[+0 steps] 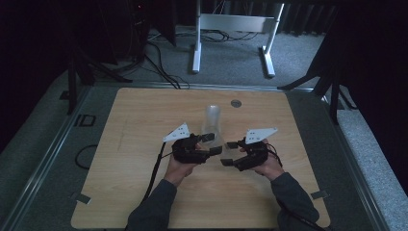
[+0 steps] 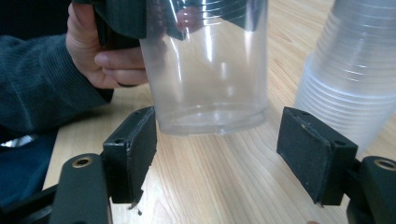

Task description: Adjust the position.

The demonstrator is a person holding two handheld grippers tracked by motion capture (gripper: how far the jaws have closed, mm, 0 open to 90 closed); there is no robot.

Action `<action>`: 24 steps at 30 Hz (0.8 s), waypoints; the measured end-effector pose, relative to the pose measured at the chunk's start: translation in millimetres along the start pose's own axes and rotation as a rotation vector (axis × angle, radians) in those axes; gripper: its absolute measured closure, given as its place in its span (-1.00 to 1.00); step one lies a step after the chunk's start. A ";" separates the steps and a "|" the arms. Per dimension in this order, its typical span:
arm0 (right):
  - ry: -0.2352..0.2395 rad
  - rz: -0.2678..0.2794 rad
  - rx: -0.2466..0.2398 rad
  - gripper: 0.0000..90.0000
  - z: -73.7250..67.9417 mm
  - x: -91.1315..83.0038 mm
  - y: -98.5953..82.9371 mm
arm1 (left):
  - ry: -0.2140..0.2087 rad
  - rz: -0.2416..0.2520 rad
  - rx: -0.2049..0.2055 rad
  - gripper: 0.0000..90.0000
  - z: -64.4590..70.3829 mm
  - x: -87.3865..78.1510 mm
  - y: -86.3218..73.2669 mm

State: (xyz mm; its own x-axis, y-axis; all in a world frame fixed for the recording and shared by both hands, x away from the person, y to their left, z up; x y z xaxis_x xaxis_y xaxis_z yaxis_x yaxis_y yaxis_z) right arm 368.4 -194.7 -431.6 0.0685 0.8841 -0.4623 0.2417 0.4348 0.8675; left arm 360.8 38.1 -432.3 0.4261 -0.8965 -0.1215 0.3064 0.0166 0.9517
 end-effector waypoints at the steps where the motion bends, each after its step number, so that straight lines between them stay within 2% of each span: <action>1: 0.000 0.000 0.000 -0.37 0.0 0.0 0.0 | 0.000 0.000 0.000 -0.30 0.0 0.0 0.0; 2: 0.002 -0.014 -0.003 -0.38 -0.6 -1.7 1.0 | 0.011 -0.020 0.012 -0.30 -0.4 -0.1 -0.6; 3: -0.019 -0.063 -0.020 -0.39 -2.0 -2.6 3.1 | 0.017 -0.029 0.016 -0.30 -0.4 0.1 -1.0; 5: -0.035 -0.105 -0.032 -0.40 -3.6 -2.1 4.9 | 0.029 -0.049 0.028 -0.30 -0.1 0.3 -1.4; 10: -0.054 -0.148 -0.053 -0.35 -6.0 0.1 9.3 | 0.056 -0.105 0.070 -0.30 2.7 2.2 -2.9; 13: -0.051 -0.154 -0.055 -0.35 -6.4 2.5 9.6 | 0.065 -0.119 0.082 -0.30 3.2 2.6 -3.1; 14: -0.048 -0.154 -0.055 -0.35 -7.2 5.6 9.1 | 0.078 -0.148 0.112 -0.30 5.4 4.2 -3.8; 19: -0.048 -0.163 -0.062 -0.35 -8.5 14.6 6.0 | 0.082 -0.177 0.140 -0.30 9.0 6.3 -4.3; 20: -0.044 -0.165 -0.061 -0.35 -9.1 18.3 4.4 | 0.080 -0.195 0.159 -0.29 10.6 6.8 -3.9; 24: -0.044 -0.162 -0.060 -0.30 -9.3 22.9 3.1 | 0.073 -0.200 0.161 -0.29 11.0 7.0 -3.8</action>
State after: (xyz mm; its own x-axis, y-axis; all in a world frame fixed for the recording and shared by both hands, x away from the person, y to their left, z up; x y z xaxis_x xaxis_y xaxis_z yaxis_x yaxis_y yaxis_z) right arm 361.7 -171.5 -437.8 0.0762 0.7938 -0.6034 0.1947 0.5816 0.7898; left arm 353.2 26.9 -433.7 0.4330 -0.8404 -0.3259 0.2535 -0.2334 0.9388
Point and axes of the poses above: each handheld gripper's, and its own axes: x roughly forward along the jaws, y roughly out of its top, z roughly to its right, the point moved 2 cm from there along x, roughly forward along the jaws, and after that the axes turned 7 degrees about y, right-handed, at the moved point
